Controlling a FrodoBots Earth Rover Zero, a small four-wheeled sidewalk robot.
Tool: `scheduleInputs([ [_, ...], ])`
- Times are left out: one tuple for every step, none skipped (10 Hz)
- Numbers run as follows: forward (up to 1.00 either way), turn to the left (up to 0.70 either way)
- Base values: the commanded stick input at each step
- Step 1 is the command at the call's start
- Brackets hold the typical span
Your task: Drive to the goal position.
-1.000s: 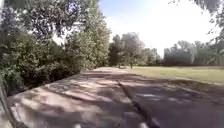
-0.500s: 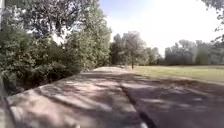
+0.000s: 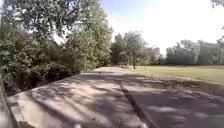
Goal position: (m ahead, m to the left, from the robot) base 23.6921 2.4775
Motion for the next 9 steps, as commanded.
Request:
scheduleInputs([
  [0.7, 0.0],
  [0.7, 0.0],
  [0.7, 0.0],
  [0.7, 0.0],
  [0.7, 0.0],
  [0.7, 0.0],
  [0.7, 0.0],
  [0.7, 0.0],
  [0.64, 0.0],
])
